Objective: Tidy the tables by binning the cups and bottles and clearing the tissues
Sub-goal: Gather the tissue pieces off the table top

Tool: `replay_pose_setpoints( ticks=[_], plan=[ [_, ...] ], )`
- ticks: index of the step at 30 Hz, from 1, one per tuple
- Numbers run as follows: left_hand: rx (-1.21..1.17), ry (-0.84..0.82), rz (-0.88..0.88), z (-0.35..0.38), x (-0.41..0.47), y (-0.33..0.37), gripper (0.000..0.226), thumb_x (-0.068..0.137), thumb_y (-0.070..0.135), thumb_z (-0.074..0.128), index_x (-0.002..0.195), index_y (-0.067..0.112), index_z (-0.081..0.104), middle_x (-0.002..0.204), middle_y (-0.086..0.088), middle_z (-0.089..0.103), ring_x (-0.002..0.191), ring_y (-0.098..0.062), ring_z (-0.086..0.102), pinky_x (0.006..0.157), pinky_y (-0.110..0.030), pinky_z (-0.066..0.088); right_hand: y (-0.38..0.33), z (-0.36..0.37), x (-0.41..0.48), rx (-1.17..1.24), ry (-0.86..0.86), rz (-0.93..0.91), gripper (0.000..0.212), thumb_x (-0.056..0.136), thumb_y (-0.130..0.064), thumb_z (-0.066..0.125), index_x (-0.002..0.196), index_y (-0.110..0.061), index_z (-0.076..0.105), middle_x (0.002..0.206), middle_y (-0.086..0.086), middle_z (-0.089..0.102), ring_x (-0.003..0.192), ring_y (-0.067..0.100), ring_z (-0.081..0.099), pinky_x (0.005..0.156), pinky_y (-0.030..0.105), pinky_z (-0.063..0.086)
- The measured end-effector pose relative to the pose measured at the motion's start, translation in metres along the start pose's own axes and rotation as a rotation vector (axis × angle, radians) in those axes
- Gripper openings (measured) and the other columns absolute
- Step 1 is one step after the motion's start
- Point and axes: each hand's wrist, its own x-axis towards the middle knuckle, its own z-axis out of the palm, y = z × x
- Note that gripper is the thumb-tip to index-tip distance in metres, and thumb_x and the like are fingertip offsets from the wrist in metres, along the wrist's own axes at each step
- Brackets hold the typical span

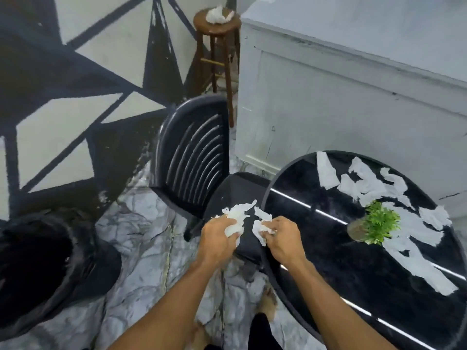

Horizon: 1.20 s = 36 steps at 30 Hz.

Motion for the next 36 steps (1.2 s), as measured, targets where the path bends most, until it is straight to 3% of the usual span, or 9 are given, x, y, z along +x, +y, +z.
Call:
replay_pose_setpoints(
  ticks=[4, 11, 15, 18, 21, 27, 31, 34, 36],
  plan=[
    [-0.067, 0.107, -0.088, -0.076, -0.022, -0.054, 0.032, 0.078, 0.017, 0.081, 0.109, 0.016, 0.077, 0.119, -0.003, 0.070, 0.116, -0.015, 0.060, 0.098, -0.015, 0.036, -0.079, 0.052, -0.007, -0.007, -0.037, -0.078, 0.019, 0.083, -0.021, 0.076, 0.102, -0.021, 0.079, 0.089, 0.001, 0.063, 0.081, 0.016, 0.059, 0.073, 0.027, 0.046],
    [-0.062, 0.347, -0.237, -0.213, -0.074, -0.151, 0.033, 0.081, 0.019, 0.079, 0.113, 0.012, 0.074, 0.120, -0.004, 0.069, 0.114, -0.021, 0.060, 0.097, -0.018, 0.038, -0.233, 0.161, -0.023, -0.061, -0.180, -0.367, 0.009, 0.080, -0.015, 0.075, 0.089, -0.014, 0.079, 0.080, 0.009, 0.064, 0.074, 0.026, 0.060, 0.068, 0.040, 0.051],
    [-0.049, 0.480, -0.313, -0.276, -0.098, -0.196, 0.032, 0.082, 0.017, 0.078, 0.112, 0.009, 0.074, 0.120, -0.007, 0.069, 0.113, -0.025, 0.060, 0.099, -0.028, 0.041, -0.310, 0.222, -0.025, -0.039, -0.283, -0.498, 0.006, 0.080, -0.011, 0.075, 0.084, -0.010, 0.079, 0.086, 0.011, 0.069, 0.078, 0.027, 0.064, 0.070, 0.039, 0.052],
    [-0.042, 0.581, -0.359, -0.313, -0.110, -0.232, 0.026, 0.078, 0.011, 0.079, 0.104, 0.006, 0.076, 0.111, -0.009, 0.072, 0.104, -0.027, 0.063, 0.090, -0.022, 0.040, -0.353, 0.270, -0.023, -0.020, -0.366, -0.537, 0.014, 0.079, -0.009, 0.078, 0.093, -0.010, 0.080, 0.096, 0.015, 0.071, 0.085, 0.030, 0.067, 0.077, 0.040, 0.055],
    [-0.051, 0.652, -0.434, -0.341, -0.115, -0.271, 0.026, 0.076, 0.011, 0.079, 0.102, 0.008, 0.077, 0.108, -0.006, 0.073, 0.100, -0.023, 0.064, 0.091, -0.024, 0.044, -0.391, 0.317, -0.019, -0.050, -0.440, -0.583, 0.018, 0.080, -0.010, 0.078, 0.098, -0.012, 0.080, 0.097, 0.013, 0.070, 0.086, 0.029, 0.066, 0.077, 0.035, 0.053],
    [-0.155, 0.743, -0.671, -0.383, -0.112, -0.360, 0.030, 0.075, 0.015, 0.084, 0.104, 0.015, 0.076, 0.103, 0.002, 0.073, 0.099, -0.018, 0.065, 0.089, -0.028, 0.052, -0.450, 0.413, 0.004, -0.098, -0.608, -0.561, 0.026, 0.082, -0.017, 0.080, 0.107, -0.015, 0.077, 0.109, 0.008, 0.071, 0.089, 0.021, 0.068, 0.087, 0.036, 0.055],
    [-0.181, 0.805, -0.870, -0.411, -0.110, -0.423, 0.031, 0.077, 0.018, 0.083, 0.108, 0.017, 0.076, 0.109, 0.001, 0.073, 0.100, -0.016, 0.066, 0.090, -0.027, 0.051, -0.481, 0.478, 0.029, -0.128, -0.662, -0.525, 0.026, 0.080, -0.017, 0.082, 0.106, -0.019, 0.078, 0.110, 0.002, 0.072, 0.078, 0.009, 0.061, 0.083, 0.024, 0.052],
    [-0.195, 0.838, -0.955, -0.426, -0.107, -0.461, 0.030, 0.078, 0.018, 0.082, 0.108, 0.017, 0.076, 0.109, 0.000, 0.073, 0.099, -0.015, 0.064, 0.091, -0.025, 0.049, -0.496, 0.524, 0.039, -0.184, -0.689, -0.473, 0.025, 0.078, -0.017, 0.082, 0.103, -0.021, 0.079, 0.106, 0.002, 0.074, 0.084, 0.010, 0.063, 0.078, 0.008, 0.044],
    [-0.213, 0.809, -0.978, -0.428, -0.104, -0.487, 0.030, 0.079, 0.018, 0.082, 0.109, 0.018, 0.075, 0.109, 0.002, 0.072, 0.093, -0.010, 0.061, 0.088, -0.023, 0.048, -0.500, 0.554, 0.041, -0.195, -0.707, -0.420, 0.026, 0.076, -0.016, 0.082, 0.101, -0.023, 0.079, 0.104, 0.007, 0.074, 0.095, 0.019, 0.065, 0.085, 0.025, 0.052]
  ],
)
